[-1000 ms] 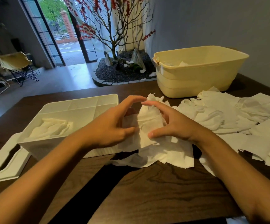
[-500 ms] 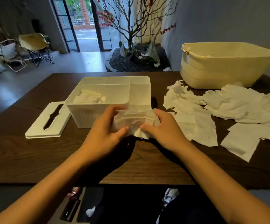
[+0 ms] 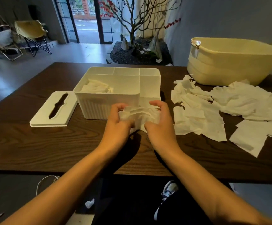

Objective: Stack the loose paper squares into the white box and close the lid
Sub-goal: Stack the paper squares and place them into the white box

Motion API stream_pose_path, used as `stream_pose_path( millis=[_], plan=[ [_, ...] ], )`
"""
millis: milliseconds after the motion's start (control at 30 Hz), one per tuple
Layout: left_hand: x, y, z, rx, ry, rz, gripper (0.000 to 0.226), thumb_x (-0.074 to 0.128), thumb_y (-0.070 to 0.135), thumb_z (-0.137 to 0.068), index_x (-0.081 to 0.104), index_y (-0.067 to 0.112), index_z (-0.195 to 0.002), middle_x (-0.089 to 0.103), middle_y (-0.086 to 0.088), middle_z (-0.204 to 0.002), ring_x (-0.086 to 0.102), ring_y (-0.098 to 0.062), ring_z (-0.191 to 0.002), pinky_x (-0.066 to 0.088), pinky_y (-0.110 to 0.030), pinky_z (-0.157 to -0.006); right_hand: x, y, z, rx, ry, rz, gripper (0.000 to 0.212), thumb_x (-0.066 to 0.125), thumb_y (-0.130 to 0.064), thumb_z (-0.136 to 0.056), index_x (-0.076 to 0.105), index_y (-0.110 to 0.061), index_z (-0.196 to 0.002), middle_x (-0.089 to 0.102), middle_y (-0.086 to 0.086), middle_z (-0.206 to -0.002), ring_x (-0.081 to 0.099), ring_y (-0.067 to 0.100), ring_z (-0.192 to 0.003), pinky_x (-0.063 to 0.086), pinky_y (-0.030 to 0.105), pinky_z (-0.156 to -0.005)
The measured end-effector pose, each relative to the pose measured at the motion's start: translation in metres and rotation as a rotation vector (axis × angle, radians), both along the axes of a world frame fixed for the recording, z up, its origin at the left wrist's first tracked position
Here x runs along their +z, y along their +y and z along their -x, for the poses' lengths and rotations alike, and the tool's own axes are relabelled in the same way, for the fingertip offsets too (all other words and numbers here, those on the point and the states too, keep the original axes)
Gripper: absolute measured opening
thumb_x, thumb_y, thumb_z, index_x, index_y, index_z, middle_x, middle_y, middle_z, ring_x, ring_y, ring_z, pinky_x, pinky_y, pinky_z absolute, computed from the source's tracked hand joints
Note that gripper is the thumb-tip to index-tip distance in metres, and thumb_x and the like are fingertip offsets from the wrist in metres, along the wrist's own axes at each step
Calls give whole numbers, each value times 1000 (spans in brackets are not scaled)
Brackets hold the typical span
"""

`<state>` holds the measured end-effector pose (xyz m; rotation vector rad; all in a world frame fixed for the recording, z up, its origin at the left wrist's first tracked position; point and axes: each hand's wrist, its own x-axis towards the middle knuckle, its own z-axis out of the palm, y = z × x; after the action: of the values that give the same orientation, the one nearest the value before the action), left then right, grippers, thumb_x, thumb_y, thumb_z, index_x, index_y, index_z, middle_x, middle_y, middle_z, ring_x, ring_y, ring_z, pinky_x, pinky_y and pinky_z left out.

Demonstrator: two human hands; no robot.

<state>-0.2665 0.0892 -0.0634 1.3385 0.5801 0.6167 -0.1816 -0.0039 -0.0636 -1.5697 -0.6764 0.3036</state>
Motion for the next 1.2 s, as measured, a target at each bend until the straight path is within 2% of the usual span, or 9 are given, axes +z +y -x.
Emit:
stream_pose_path(
  millis=[233,433,533,667,867,967,1033,1100,1200],
  plan=[
    [-1,3,-1,46,-22,-33,52,59,-5,-71,57,29,-111,65,-12,-112,65,-35,-109,53,-56,-93,-1,-15,-12,81,-23,39,70,57,12,-79,45,-34,-129,57,-8,-108,61,18,-89,46,25,-67],
    [-6,-1,3,-54,-79,-16,54,59,-12,-82,57,30,-116,69,2,-100,69,-25,-95,59,-39,-76,4,-31,-18,163,-205,142,58,64,-8,-91,42,-46,-130,59,-9,-119,58,-2,-103,51,12,-79],
    [-7,1,3,-106,-45,1,50,63,-5,-86,56,34,-117,68,-4,-110,71,-24,-94,58,-40,-74,15,-40,-28,177,-451,392,52,57,-27,-99,37,-44,-144,57,-12,-130,54,0,-110,44,11,-86],
    [-11,-2,-2,-172,13,-94,38,71,13,-89,55,35,-115,70,-14,-108,68,-32,-96,51,-53,-84,21,-32,-21,228,-799,607,49,39,-37,-105,29,-32,-153,48,-6,-146,46,18,-126,40,38,-102],
    [-8,12,2,-143,35,-190,42,73,8,-81,56,33,-110,71,-1,-104,70,-25,-98,57,-49,-90,29,-31,-28,220,-1026,702,52,32,-42,-105,23,-34,-155,48,-7,-145,44,16,-125,39,35,-98],
    [-7,14,2,-195,62,-172,40,70,7,-77,58,31,-106,71,-10,-104,69,-35,-102,54,-61,-93,22,-30,-32,336,-886,599,54,43,-38,-103,27,-37,-155,45,-10,-150,42,11,-132,39,30,-104],
    [-7,15,3,-226,55,-112,30,68,2,-83,62,22,-104,70,-16,-99,68,-41,-96,56,-57,-87,18,-34,-37,334,-735,516,58,54,-34,-99,30,-40,-152,52,-12,-143,49,7,-124,40,20,-96],
    [-7,21,7,-238,80,-204,21,69,4,-90,67,19,-104,72,-12,-95,68,-35,-90,56,-48,-81,16,-42,-43,270,-586,475,59,63,-29,-95,38,-43,-147,58,-16,-125,56,2,-106,41,9,-83],
    [-1,30,12,-266,148,-411,23,73,12,-90,71,20,-112,76,-1,-102,72,-21,-96,58,-44,-91,12,-50,-48,234,-443,443,48,70,-22,-88,56,-42,-130,63,-22,-107,59,-6,-93,43,4,-72]
  ],
)
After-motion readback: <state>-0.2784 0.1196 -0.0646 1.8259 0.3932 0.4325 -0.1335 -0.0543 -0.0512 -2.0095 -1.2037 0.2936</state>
